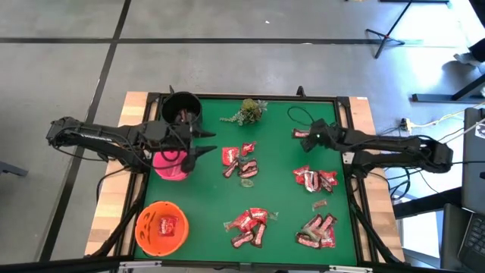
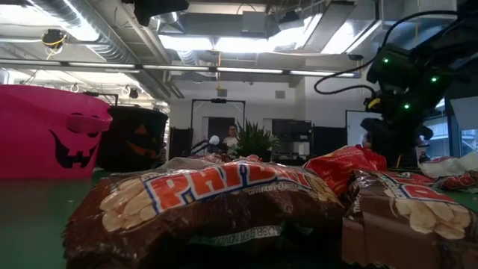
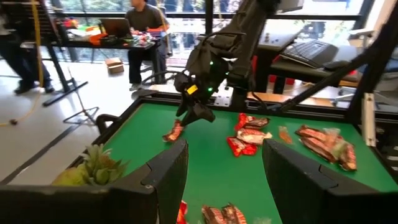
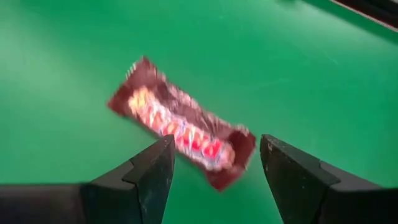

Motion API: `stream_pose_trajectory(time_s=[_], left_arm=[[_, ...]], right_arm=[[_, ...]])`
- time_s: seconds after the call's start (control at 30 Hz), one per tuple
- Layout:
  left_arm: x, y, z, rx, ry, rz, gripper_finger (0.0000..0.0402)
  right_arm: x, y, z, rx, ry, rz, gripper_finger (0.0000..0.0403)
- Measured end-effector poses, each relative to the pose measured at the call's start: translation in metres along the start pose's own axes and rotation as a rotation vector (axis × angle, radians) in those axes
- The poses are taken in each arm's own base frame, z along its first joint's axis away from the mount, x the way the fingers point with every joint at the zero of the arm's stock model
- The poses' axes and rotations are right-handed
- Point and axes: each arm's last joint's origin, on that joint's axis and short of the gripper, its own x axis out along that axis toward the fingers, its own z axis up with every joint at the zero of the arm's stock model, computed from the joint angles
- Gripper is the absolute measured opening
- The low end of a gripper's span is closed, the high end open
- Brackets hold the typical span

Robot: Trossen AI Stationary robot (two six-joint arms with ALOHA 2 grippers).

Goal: Sort candy
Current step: Put the brown chocolate into the black bucket

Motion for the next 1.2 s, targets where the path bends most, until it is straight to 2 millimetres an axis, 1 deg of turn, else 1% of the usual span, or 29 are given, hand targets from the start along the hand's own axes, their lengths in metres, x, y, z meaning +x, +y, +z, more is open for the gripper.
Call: stream_pose_trajectory(time_s=[0.17, 0.4, 0.7, 0.87, 0.97, 1.07, 1.2], left_arm=[[0.000, 0.000, 0.000, 0.000, 0.000, 0.007, 0.0195], [0.000, 0.000, 0.000, 0.000, 0.000, 0.006, 0.0195], [0.000, 0.000, 0.000, 0.000, 0.000, 0.006, 0.0195], [0.000, 0.000, 0.000, 0.000, 0.000, 0.005, 0.0195], [0.000, 0.000, 0.000, 0.000, 0.001, 0.005, 0.0195], [0.000, 0.000, 0.000, 0.000, 0.001, 0.005, 0.0195], [0.000, 0.000, 0.000, 0.000, 0.001, 0.005, 0.0195]], right_arm=[[0.006, -0.013, 0.009, 0.064, 0.014, 0.070, 0.0234], [0.010, -0.027, 0.012, 0.151, 0.052, 0.126, 0.0234], [0.011, -0.028, 0.012, 0.175, 0.069, 0.135, 0.0234], [0.022, -0.026, 0.007, 0.193, 0.138, 0.113, 0.0234], [0.031, -0.024, 0.008, 0.195, 0.146, 0.109, 0.0233], [0.036, -0.023, 0.008, 0.174, 0.139, 0.114, 0.0217], [0.038, -0.021, 0.011, 0.153, 0.112, 0.148, 0.0163]])
